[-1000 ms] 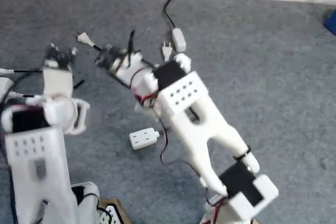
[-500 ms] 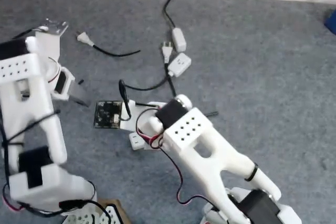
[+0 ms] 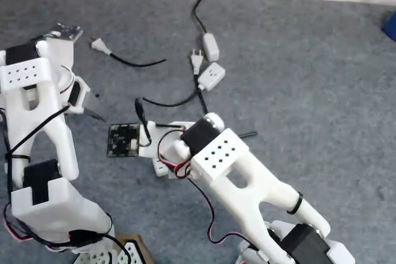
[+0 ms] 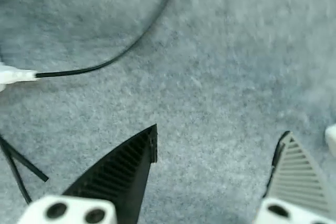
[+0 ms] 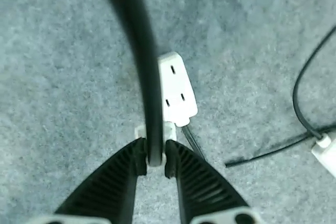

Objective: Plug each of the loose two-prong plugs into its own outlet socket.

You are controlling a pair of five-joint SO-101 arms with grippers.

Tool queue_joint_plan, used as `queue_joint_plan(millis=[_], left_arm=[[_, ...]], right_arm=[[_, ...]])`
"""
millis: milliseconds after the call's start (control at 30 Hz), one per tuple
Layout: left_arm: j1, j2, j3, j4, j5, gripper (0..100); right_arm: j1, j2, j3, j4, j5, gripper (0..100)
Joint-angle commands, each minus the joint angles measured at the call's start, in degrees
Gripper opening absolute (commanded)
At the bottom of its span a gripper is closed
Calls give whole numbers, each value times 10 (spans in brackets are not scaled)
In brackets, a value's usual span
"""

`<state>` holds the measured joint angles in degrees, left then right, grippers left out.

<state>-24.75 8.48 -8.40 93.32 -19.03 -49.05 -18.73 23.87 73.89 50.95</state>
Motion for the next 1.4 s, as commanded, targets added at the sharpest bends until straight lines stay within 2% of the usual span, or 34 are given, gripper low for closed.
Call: queue_joint_plan(millis=[0, 267, 433, 700, 900, 1367], left_arm=[[-19, -5, -60, -5, 23, 348], [-34, 1, -82, -21, 25, 348], [-57, 65, -100, -56, 38, 350], [-78, 198, -243, 6, 17, 350], [-80, 261, -326, 40, 17, 348], [-87, 272, -337, 39, 18, 348]], right_arm=[[-7, -20, -35, -24, 6, 7], [-10, -16, -33, -48, 4, 7], [-22, 32, -13, -98, -1, 7], [-39, 55, -22, -110, 30, 7], [-49, 55, -22, -102, 26, 7], [-55, 72, -16, -125, 25, 7]])
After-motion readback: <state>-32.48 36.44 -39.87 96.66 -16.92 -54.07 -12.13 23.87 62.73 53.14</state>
